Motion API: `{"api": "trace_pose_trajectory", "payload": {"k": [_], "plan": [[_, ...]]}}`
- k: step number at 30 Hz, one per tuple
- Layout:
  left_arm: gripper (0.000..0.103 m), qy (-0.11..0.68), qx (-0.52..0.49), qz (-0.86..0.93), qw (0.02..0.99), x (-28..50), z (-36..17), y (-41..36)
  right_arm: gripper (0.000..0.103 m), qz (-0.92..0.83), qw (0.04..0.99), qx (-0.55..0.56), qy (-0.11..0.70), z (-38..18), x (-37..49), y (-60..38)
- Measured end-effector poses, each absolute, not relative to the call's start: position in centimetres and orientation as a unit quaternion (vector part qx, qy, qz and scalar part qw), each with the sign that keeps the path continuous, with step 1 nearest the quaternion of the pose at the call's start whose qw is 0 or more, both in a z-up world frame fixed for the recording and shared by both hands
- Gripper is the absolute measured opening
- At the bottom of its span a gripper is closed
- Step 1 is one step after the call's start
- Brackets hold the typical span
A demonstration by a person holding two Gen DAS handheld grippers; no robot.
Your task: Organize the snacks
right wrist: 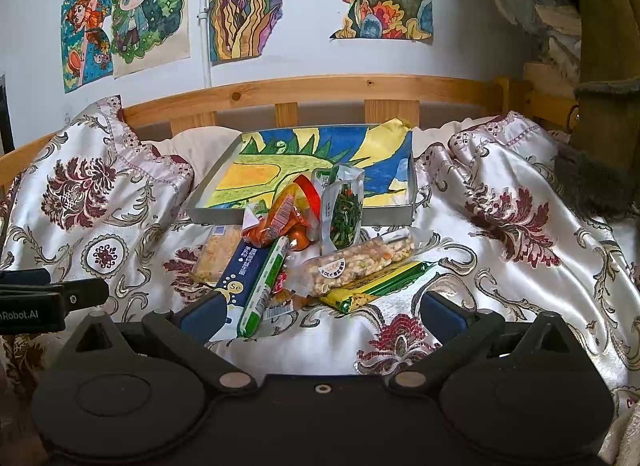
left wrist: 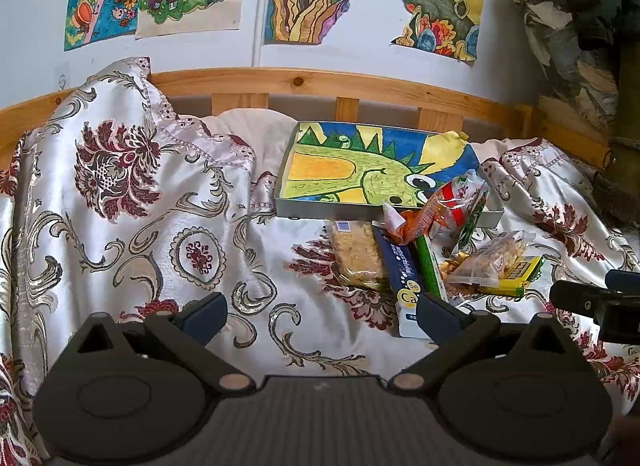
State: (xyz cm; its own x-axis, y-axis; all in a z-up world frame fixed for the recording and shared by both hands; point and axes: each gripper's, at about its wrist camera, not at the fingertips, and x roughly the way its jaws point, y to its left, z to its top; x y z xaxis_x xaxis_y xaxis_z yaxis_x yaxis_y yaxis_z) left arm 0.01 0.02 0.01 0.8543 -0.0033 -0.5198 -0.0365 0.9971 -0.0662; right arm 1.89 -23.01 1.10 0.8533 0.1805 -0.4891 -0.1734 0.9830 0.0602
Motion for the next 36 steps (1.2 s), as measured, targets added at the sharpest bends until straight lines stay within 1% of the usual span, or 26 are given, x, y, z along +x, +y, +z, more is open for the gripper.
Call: {"api": "trace_pose_trajectory", "payload": {"k": [23,30,36], "plan": [[0.103,0.271,-0.037,0.009,0.962,0.0,0.0,0.0,0.102,0.094,0.962,0.022,0.256,0.7,2.2,-22.9],[0.103,0.27,-0.038,0.016,0.962,0.2,-0.1,0.2,0.102,0.103,0.974,0.049,0.197,2.4,2.5,-23.5],[0.102,0.274,-0.046,0.026,0.96,0.9,0.1,0.6,0.102,0.139,0.984,0.032,0.104,4.3,2.6,-23.4]]}}
